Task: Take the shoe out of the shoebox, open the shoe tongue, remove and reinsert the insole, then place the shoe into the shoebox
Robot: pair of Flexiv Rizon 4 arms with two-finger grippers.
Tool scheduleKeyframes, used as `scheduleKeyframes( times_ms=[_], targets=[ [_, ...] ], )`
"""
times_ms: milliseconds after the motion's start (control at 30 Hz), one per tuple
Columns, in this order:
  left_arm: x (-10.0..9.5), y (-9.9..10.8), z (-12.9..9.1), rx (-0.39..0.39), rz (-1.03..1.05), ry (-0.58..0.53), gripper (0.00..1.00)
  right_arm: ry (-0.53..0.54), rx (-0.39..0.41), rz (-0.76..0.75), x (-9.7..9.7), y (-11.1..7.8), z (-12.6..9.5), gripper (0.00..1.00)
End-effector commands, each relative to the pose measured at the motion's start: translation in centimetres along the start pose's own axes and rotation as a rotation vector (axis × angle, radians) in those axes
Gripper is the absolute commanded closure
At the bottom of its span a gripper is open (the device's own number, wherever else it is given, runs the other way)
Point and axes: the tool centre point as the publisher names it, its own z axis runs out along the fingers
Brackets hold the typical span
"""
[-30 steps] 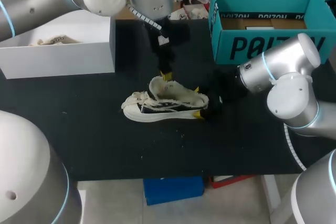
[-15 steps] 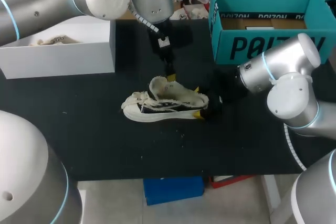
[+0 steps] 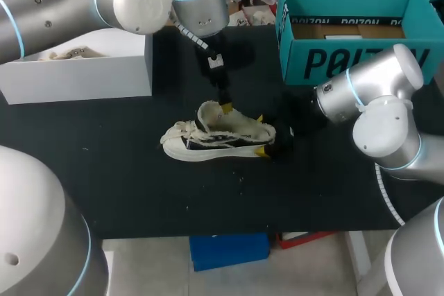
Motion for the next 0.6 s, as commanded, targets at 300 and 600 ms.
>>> scheduleKeyframes(
  times_ms=[300,600],
  targets=[
    [-1.1,0.4,2.3,0.019,0.119,0.024,1.00,-0.001,0.002,0.001,-0.1,-0.2,0.2,1.00],
    [-1.2,0.5,4.1,-0.017,0.119,0.060,1.00,-0.001,0.002,0.001,-0.1,-0.2,0.2,1.00]
  ],
)
